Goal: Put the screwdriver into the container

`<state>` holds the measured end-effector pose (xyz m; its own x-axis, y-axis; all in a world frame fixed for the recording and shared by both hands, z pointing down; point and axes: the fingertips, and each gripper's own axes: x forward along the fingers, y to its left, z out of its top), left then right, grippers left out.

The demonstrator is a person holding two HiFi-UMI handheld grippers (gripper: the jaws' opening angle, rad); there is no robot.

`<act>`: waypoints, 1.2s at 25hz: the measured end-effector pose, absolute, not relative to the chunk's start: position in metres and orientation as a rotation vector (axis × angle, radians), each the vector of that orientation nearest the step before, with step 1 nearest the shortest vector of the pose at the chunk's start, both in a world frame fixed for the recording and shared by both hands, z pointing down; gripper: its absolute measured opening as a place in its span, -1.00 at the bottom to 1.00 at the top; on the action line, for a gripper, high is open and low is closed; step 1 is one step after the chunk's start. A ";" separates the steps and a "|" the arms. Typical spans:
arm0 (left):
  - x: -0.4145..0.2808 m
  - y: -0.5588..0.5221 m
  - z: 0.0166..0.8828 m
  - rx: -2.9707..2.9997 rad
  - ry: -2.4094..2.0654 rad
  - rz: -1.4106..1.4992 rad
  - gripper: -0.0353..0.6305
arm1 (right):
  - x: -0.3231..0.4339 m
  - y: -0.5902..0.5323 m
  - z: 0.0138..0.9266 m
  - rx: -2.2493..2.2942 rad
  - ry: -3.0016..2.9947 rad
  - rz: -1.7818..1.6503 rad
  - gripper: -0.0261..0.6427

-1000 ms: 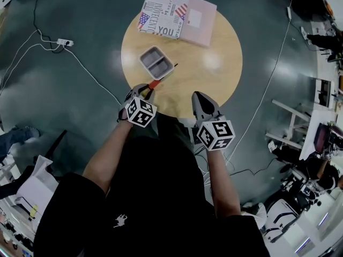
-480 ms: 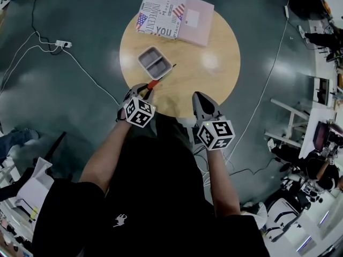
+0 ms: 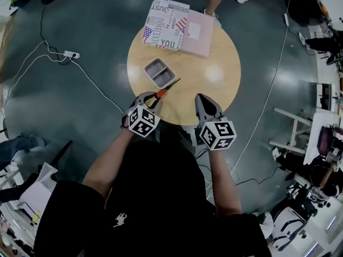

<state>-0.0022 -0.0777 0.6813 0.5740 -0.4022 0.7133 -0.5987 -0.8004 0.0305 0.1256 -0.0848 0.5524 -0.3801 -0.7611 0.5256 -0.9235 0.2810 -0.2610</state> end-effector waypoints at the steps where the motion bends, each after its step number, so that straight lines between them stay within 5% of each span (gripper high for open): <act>1: -0.001 -0.078 0.677 2.547 -0.819 1.041 -0.63 | 0.125 -0.085 0.552 1.539 -2.258 0.766 -0.92; 30: -0.025 -0.122 0.501 2.825 -0.936 0.633 -0.63 | 0.108 -0.106 0.471 1.672 -2.339 0.524 -0.92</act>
